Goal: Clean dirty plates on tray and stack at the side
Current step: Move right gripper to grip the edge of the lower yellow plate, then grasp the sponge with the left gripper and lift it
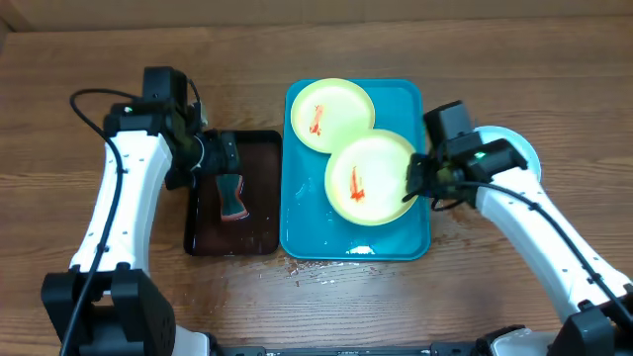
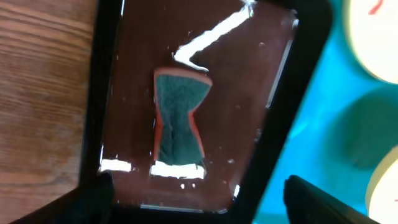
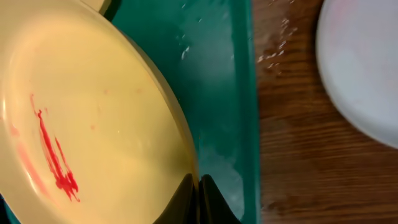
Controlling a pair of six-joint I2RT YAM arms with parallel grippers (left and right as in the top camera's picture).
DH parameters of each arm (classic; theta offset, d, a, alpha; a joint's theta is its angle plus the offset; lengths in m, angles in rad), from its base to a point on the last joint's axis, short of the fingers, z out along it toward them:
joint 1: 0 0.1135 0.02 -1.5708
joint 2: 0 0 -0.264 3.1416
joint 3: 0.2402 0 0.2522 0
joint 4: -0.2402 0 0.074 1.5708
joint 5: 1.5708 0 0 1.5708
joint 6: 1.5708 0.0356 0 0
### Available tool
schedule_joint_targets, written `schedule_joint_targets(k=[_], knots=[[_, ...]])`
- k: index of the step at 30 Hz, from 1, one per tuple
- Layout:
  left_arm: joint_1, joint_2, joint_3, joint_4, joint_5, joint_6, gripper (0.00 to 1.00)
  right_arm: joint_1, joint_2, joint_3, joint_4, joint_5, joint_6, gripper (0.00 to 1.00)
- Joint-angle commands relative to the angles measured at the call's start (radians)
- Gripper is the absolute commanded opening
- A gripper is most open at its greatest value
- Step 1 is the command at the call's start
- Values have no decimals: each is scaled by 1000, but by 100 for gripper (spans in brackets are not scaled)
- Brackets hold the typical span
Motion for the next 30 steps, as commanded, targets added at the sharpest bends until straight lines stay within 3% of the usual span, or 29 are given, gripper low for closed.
schedule_joint_targets(k=[1, 7, 9, 16, 17, 24, 26, 29, 30], knots=[[-19, 5, -97, 77, -30, -22, 82, 11, -3, -43, 25, -2, 72, 4], [-56, 39, -240, 214, -100, -58, 72, 11, 30, -103, 72, -11, 68, 4], [-62, 71, -243, 224, -104, -58, 61, 11, 45, -114, 85, -23, 51, 4], [-67, 206, -243, 265, -110, -58, 5, 12, 58, -146, 143, -55, 10, 4], [-66, 216, -242, 265, -109, -58, 4, 13, 58, -146, 140, -55, 10, 4], [-66, 188, -165, 171, -108, -41, 4, 16, 58, -146, 143, -54, -19, 4], [-66, 182, -122, 126, -106, -23, 19, 16, 58, -146, 146, -55, -19, 4], [-66, 182, -97, 106, -101, -19, 55, 16, 58, -147, 152, -55, -19, 4], [-66, 183, -99, 109, -101, -20, 58, 16, 58, -147, 155, -55, -20, 4]])
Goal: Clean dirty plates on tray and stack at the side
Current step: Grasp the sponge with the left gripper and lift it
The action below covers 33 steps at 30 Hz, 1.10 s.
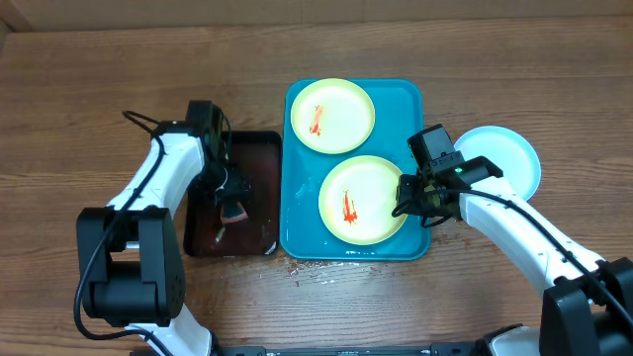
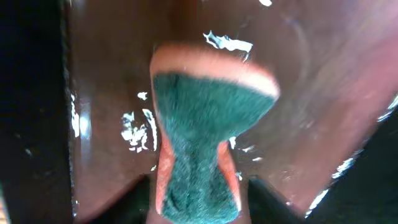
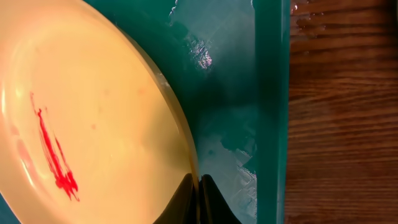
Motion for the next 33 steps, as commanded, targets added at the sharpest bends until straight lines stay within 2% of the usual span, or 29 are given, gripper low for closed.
schedule_joint_targets(k=[1, 4, 8, 12, 13, 14, 19, 28, 33], knots=[[-3, 0, 22, 7, -4, 12, 59, 4, 0, -3, 13, -7, -10, 4], [-6, 1, -13, 48, -6, 12, 59, 3, 0, -3, 22, -7, -29, 4], [-22, 2, -94, 127, -6, 2, 47, 4, 0, -3, 29, -7, -28, 4], [-43, 2, -167, 197, -15, 0, 20, 3, 0, -3, 27, -6, -21, 4], [-45, 2, -175, 203, -22, 0, 8, 3, 0, -5, 27, -6, -21, 4], [-46, 2, -178, 203, -26, 0, 4, 4, 0, -6, 28, -6, -21, 4], [-46, -2, -118, 135, -19, 4, 4, 4, 30, -12, 38, -1, -21, 4], [-62, -26, 188, -111, -16, 21, 4, 3, 111, -12, 36, -89, -17, 4], [-141, -27, 294, -134, 87, 42, 4, 3, 135, -12, 35, -84, 80, 4]])
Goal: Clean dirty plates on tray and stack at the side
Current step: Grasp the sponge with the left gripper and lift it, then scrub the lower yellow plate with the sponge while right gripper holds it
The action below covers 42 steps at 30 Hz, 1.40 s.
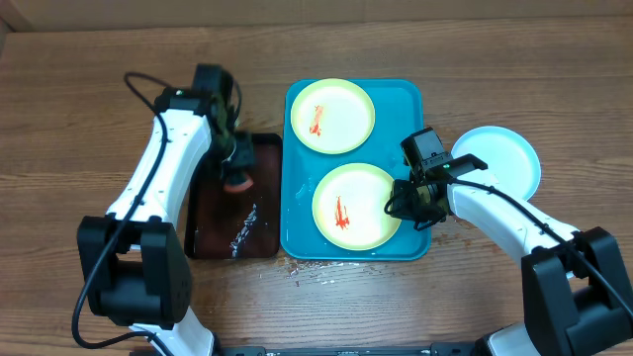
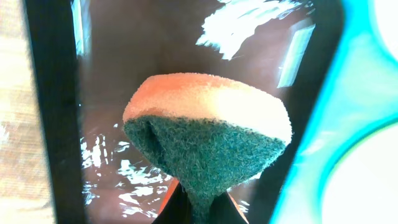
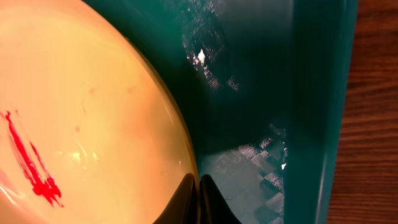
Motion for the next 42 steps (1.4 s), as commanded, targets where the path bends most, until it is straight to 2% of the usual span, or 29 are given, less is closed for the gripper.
schedule_joint_targets(k=[1, 5, 11, 19, 21, 25, 30, 33, 38, 42], knots=[[-77, -23, 46, 13, 107, 26, 4, 3, 24, -6, 10, -10, 63, 4], [-194, -13, 43, 78, 192, -16, 4, 4, 25, -6, 24, -9, 40, 4], [-337, 47, 43, 167, 219, -191, 4, 4, 25, -6, 29, -9, 32, 4], [-386, 222, 44, 181, 278, -252, 4, 4, 25, -6, 31, -10, 32, 4], [-383, 247, 45, 171, 258, -247, 4, 4, 25, -6, 31, -10, 32, 4], [-368, 282, 51, 115, 101, -247, 4, 4, 25, -6, 31, -10, 32, 4], [-369, 284, 61, 113, 87, -226, 4, 4, 25, -6, 33, -10, 32, 4], [-385, 288, 61, 158, 196, -185, 4, 4, 25, -6, 34, -10, 32, 4], [-407, 341, 61, 233, 443, -184, 4, 4, 25, -6, 31, -10, 32, 4], [-416, 389, 61, 232, 572, -178, 4, 4, 25, -6, 31, -10, 32, 4]])
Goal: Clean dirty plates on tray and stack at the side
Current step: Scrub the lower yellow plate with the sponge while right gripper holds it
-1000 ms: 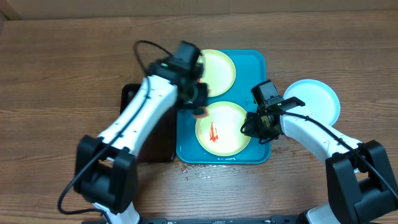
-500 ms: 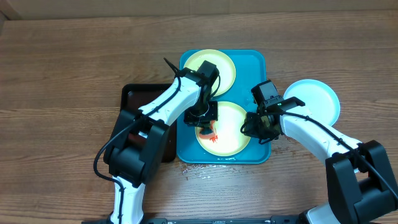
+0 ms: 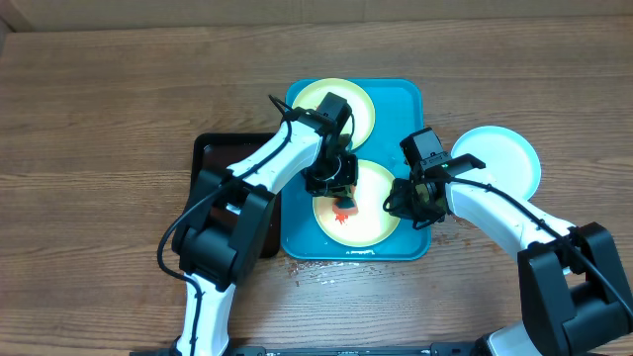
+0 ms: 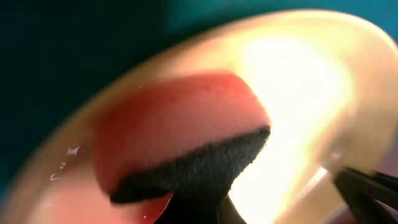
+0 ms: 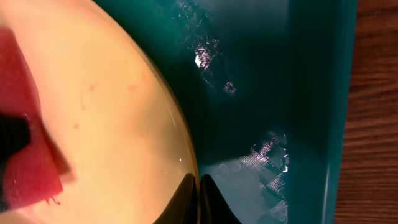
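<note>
Two yellow plates lie on the teal tray [image 3: 410,99]. The near plate [image 3: 371,220] has its right rim pinched by my right gripper [image 3: 404,203], which is shut on it [image 5: 199,183]. My left gripper [image 3: 343,195] is shut on the orange and green sponge [image 3: 345,205], pressing it onto that plate's middle. In the left wrist view the sponge [image 4: 180,140] fills the frame over the plate [image 4: 298,81]. The far plate [image 3: 334,109] is partly hidden by the left arm, and its red smear is covered.
A dark brown water tray [image 3: 213,163] sits left of the teal tray. A white and light blue plate [image 3: 499,158] rests on the wood at the right. Water drops lie on the table in front of the teal tray.
My left gripper has carried the sponge from above the brown tray to the near yellow plate, and now presses it on the red smear. The right gripper still holds the plate's rim.
The sponge lay in the brown water tray with my left gripper open above it, while the right gripper held the near plate tilted. Then the left gripper closed in on the sponge, later held it clear of the water, and now has it on the lowered plate.
</note>
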Controlling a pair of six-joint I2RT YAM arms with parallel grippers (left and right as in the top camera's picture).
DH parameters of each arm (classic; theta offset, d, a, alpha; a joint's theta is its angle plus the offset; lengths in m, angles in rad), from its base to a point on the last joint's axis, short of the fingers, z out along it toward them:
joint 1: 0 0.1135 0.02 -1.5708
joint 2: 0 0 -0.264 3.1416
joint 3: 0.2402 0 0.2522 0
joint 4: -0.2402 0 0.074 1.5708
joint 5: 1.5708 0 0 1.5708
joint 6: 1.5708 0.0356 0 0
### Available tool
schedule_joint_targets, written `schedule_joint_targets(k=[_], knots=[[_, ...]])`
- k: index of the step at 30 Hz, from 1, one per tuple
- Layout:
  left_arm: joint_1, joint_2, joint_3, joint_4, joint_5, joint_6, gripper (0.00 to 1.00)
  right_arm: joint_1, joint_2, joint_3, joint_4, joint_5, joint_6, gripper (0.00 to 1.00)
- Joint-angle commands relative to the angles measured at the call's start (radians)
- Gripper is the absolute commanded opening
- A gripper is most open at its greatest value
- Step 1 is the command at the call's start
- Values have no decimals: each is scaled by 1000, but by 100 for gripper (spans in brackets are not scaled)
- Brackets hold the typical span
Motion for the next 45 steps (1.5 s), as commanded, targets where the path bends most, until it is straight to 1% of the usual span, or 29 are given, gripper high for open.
schedule_joint_targets(k=[1, 6, 9, 11, 14, 16, 20, 23, 28, 31, 35, 40, 41, 43, 45], knots=[[-27, 65, 5, -1, 185, 39, 4, 5, 7, -3, 9, -9, 1, 4], [-42, 64, 22, -56, 156, 66, 4, 5, 7, -3, 10, -9, 1, 4], [-50, 64, 39, -116, 105, 85, 4, 5, 7, -3, 10, -9, 1, 4], [-49, 64, 51, -161, 42, 84, 4, 5, 7, -3, 9, -9, 0, 4], [-41, 64, 87, -245, -117, 80, 4, 5, 7, -3, 10, -9, 0, 4], [-36, 64, 116, -289, -259, 62, 4, 5, 7, -3, 10, -9, 0, 4], [-36, 64, 134, -318, -547, 43, 4, 5, 7, -3, 10, -9, 1, 4], [-36, 64, 134, -300, -646, 38, 4, 5, 7, -3, 10, -9, 0, 4], [-34, 64, 139, -208, -639, 53, 4, 5, 7, -3, 16, -9, 1, 4], [-34, 64, 139, -175, -561, 91, 4, 4, 7, -3, 19, -9, 1, 4], [-52, 64, 139, -179, -501, 139, 4, 4, 7, -3, 20, -9, 1, 4], [-108, 64, 139, -180, -452, 314, 4, 4, 7, -3, 20, -9, 1, 4], [-115, 64, 139, -187, -431, 335, 4, 5, 7, -3, 19, -9, 1, 4], [-121, 64, 141, -216, -369, 354, 4, 5, 7, -3, 16, -9, 1, 4], [-118, 64, 142, -231, -320, 341, 4, 5, 7, -3, 16, -9, 1, 4]])
